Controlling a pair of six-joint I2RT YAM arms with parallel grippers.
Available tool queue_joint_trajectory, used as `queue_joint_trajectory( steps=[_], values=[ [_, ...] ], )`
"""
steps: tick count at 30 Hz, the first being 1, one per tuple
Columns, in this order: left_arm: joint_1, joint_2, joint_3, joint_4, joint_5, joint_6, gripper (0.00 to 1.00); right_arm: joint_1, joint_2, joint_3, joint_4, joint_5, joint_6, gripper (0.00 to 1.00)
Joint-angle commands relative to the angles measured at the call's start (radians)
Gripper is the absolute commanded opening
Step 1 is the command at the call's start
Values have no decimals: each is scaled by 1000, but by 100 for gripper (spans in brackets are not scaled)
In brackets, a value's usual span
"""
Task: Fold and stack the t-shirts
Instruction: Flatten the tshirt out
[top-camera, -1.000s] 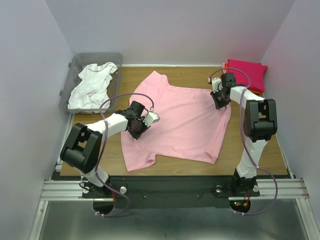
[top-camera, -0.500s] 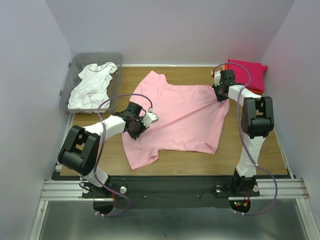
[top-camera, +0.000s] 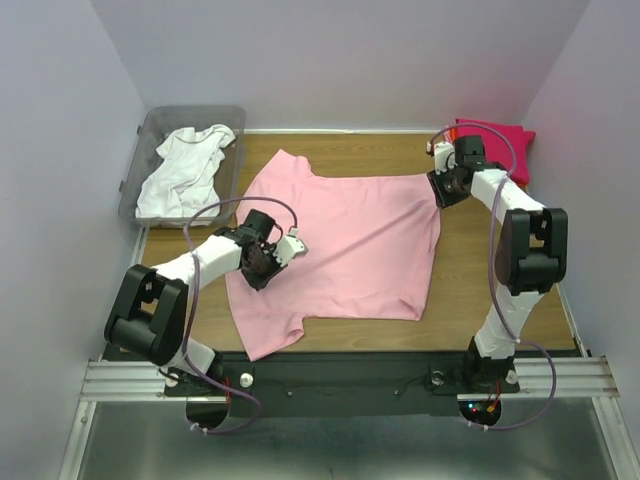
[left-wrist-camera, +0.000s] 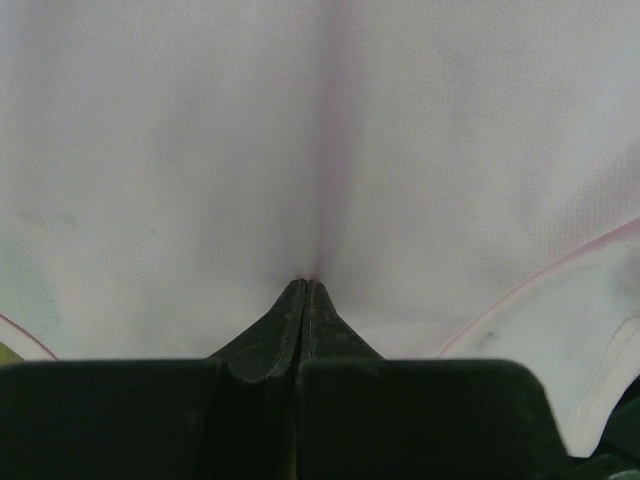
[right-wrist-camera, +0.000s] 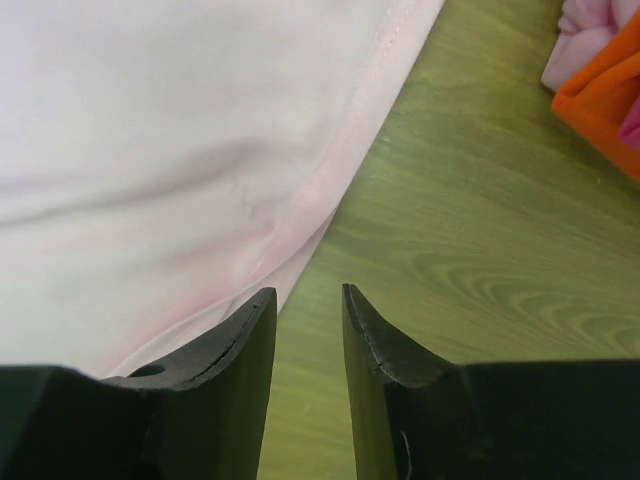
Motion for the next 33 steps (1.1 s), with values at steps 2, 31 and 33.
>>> queue_joint_trajectory(
  steps=[2,31,33],
  values=[
    [-11,-92,75,-124,37,8,14,12,-146,-4,-113,-169,-20,39],
    [28,170,74,96,-89,-133,24,567,-411,-612,-370,100,-122,36],
    [34,184,63,99,-104,-124,23,567,-466,-626,-395,134,-123,37]
  ],
)
